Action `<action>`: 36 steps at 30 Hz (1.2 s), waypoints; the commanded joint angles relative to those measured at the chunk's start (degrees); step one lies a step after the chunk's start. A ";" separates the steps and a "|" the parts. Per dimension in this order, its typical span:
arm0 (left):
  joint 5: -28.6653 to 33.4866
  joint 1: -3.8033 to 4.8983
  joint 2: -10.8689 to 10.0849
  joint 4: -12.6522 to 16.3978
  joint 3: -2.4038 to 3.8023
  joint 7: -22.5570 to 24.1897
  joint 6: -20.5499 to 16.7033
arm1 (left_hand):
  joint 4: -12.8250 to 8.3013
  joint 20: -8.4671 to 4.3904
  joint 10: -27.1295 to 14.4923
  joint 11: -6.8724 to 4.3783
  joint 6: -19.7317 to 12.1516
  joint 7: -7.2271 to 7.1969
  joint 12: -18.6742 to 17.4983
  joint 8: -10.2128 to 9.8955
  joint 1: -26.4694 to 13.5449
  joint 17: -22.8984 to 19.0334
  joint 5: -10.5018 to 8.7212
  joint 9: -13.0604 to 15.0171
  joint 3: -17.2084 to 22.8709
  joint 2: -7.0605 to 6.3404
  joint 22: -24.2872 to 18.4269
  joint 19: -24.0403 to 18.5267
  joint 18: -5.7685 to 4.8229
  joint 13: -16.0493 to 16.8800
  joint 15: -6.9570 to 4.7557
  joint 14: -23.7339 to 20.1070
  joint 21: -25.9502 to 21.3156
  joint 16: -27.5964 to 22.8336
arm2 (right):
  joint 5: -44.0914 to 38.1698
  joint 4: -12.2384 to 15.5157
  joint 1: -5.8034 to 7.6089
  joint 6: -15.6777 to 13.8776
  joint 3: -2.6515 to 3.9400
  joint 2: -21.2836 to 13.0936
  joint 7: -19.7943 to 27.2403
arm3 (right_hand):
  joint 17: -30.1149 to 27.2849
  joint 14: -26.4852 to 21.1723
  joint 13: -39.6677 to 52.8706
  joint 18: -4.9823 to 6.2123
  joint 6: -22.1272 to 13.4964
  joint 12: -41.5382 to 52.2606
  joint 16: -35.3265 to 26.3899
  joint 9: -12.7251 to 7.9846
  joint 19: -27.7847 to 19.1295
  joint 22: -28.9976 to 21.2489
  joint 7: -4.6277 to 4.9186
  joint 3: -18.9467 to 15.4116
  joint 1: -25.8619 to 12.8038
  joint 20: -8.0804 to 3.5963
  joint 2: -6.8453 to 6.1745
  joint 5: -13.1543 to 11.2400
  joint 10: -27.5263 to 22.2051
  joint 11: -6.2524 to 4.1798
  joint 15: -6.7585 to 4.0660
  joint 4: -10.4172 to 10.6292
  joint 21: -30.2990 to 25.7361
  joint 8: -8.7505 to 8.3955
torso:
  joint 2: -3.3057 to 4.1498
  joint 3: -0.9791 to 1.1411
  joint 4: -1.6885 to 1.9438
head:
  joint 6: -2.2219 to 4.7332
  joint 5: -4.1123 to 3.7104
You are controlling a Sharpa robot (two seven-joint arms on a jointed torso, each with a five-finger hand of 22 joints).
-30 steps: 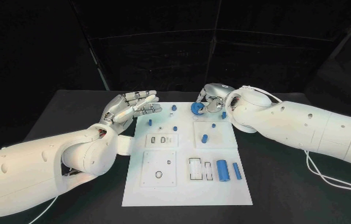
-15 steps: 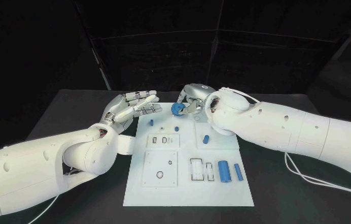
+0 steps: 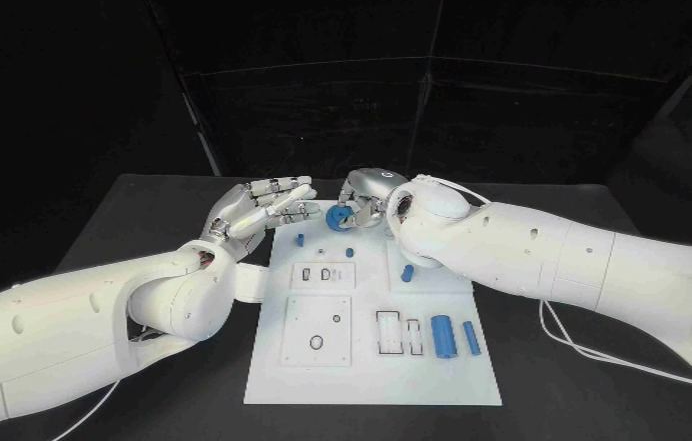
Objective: Assemble the parts on the task board
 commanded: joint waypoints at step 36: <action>-0.13 0.17 0.13 -0.03 0.06 0.21 0.78 | -0.49 -0.09 0.27 0.06 0.41 2.34 -0.30 -0.34 -0.17 -0.11 -0.01 -0.08 -0.01 0.54 -0.13 0.43 0.12 -0.03 0.06 0.23 -0.38 -0.36 | -0.92 -1.18 -0.24 3.93 -0.01 0.91 -1.83 | 0.03 0.76 3.74 -0.33 -7.49 -3.18 -0.18 -0.65 1.52 5.87 0.79 0.78 -4.45 0.70 -2.76 -0.75 -2.64 1.74 0.63 -0.58 0.16 -3.46 | -0.02 0.09 -0.14 | -0.25 -0.01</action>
